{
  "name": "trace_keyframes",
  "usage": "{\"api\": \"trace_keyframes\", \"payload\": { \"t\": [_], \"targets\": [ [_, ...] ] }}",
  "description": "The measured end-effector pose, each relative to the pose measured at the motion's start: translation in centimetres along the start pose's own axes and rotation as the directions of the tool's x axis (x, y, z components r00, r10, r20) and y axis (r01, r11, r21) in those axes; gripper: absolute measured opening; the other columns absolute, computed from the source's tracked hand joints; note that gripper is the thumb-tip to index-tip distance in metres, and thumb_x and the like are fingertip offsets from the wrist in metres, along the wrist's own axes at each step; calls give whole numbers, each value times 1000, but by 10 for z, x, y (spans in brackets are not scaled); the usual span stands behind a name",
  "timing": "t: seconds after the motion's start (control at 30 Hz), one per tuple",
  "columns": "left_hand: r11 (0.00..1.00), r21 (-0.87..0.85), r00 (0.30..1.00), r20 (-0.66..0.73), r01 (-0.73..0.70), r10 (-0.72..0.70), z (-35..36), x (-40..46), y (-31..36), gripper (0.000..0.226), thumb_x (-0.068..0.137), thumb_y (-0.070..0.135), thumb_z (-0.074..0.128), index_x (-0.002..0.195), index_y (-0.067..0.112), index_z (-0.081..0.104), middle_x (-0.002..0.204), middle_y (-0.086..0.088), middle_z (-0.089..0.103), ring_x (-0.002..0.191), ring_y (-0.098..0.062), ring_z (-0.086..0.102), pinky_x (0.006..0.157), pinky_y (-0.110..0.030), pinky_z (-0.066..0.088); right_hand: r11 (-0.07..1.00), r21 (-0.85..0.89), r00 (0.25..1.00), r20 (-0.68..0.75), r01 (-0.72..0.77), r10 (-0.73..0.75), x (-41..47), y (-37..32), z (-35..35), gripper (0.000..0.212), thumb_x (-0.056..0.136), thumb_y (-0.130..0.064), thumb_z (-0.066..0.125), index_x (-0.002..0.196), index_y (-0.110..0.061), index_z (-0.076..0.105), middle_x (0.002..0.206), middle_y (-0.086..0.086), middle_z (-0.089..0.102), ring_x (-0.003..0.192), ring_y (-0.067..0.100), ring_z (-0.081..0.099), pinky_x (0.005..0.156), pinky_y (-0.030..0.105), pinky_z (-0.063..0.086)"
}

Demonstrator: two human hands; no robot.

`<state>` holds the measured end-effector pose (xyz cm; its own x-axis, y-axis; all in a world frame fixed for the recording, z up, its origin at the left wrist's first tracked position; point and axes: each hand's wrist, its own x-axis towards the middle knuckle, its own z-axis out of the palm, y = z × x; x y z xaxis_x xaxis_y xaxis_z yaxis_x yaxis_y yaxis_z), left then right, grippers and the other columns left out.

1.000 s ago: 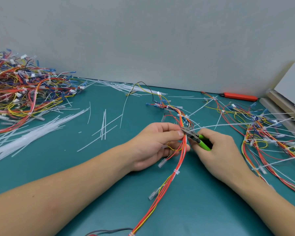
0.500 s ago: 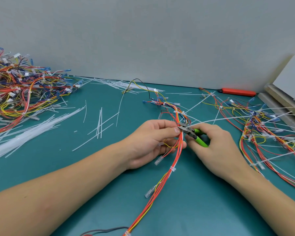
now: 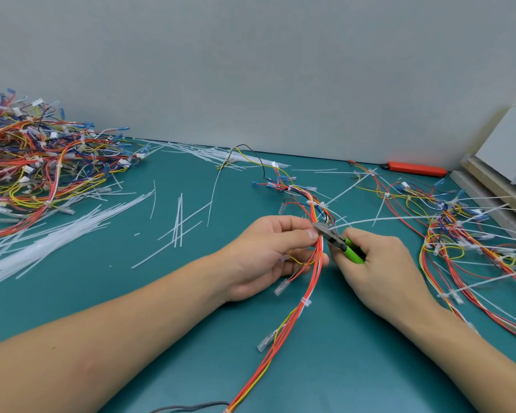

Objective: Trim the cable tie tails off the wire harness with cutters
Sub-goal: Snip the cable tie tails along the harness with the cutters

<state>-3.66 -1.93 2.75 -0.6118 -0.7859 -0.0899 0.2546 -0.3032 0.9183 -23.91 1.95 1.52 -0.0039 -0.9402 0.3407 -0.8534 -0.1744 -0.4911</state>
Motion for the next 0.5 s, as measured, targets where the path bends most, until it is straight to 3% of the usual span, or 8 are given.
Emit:
{"api": "trace_keyframes", "payload": {
  "t": [0.13,0.23,0.5],
  "targets": [
    [1000,4,1000,0,4,-4,-1,-1,0,14,99,8,58,113,8,58,75,-1,71,75,-17,73,72,-26,54,997,76,1000,0,13,-13,2,-3,-2,11,87,-22,72,80,-27,65,67,-9,60,65,14,53,62,37,47],
    [1000,0,1000,-2,4,-4,-1,0,0,15,99,8,58,114,7,58,75,-1,70,75,-17,73,72,-26,55,995,94,999,1,39,-39,2,-7,-3,15,85,-17,73,87,-31,71,79,-13,68,79,10,60,73,29,49],
    [1000,11,1000,-4,1,-1,-1,1,0,18,100,7,57,118,5,58,78,0,69,75,-17,73,77,-29,53,996,71,998,32,55,-57,3,-4,-5,13,86,-15,72,89,-28,70,82,-9,69,85,17,59,78,40,50]
  ]
}}
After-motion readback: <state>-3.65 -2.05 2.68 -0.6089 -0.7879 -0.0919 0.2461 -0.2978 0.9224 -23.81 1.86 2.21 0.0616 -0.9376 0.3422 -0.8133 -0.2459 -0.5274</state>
